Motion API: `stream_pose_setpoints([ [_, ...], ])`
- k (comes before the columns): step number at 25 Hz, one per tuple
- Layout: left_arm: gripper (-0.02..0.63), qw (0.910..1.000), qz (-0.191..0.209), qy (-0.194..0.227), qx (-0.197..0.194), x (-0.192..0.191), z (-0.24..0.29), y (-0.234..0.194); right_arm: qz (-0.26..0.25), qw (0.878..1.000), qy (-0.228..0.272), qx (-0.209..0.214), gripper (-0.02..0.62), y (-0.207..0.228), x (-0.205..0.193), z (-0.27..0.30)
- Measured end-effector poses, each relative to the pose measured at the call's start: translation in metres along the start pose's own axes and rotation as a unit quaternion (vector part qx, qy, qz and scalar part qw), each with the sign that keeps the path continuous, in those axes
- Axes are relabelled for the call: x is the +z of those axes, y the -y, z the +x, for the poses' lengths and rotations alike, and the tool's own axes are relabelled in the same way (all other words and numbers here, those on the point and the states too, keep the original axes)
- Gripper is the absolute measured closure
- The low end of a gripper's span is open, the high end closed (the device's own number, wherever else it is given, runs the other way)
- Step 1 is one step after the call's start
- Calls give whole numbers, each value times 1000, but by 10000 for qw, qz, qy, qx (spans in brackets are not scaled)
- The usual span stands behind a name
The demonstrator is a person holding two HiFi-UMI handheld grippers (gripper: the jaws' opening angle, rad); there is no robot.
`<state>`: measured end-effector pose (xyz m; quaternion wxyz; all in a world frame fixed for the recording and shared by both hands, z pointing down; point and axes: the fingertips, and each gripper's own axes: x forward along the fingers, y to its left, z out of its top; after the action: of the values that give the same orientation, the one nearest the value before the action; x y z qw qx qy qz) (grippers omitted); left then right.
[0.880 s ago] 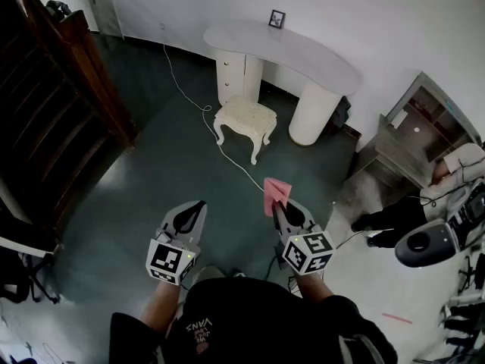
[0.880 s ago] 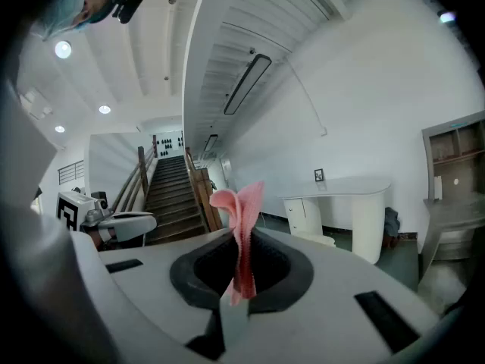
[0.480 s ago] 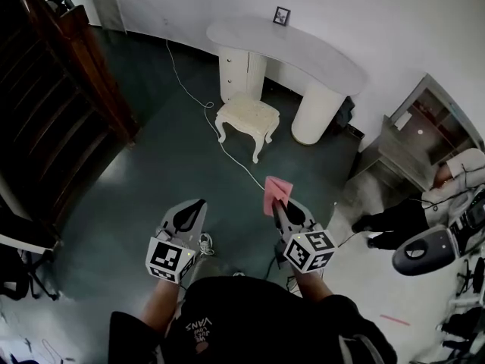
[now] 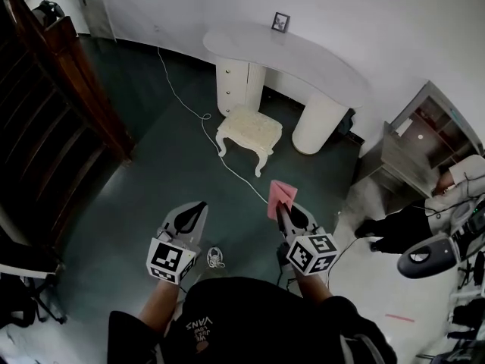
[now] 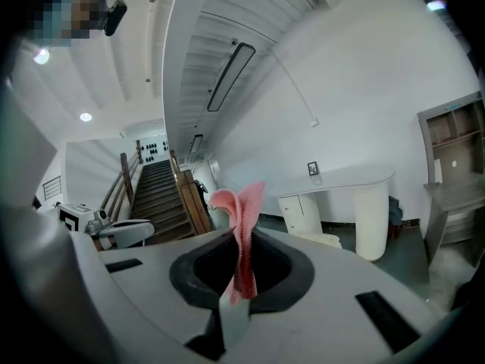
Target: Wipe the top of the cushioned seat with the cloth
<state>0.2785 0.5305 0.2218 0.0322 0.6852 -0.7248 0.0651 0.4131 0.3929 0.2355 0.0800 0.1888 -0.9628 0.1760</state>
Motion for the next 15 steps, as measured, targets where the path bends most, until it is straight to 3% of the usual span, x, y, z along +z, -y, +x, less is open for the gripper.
stream_pose_setpoints([
  [7, 588, 9995, -10, 73, -295, 5, 34, -87, 49, 9994, 97, -341, 569, -12, 23, 76],
  [15, 588, 9982, -231, -47, -559, -8, 63, -138, 139, 9979, 85, -623, 569, -13, 28, 129],
])
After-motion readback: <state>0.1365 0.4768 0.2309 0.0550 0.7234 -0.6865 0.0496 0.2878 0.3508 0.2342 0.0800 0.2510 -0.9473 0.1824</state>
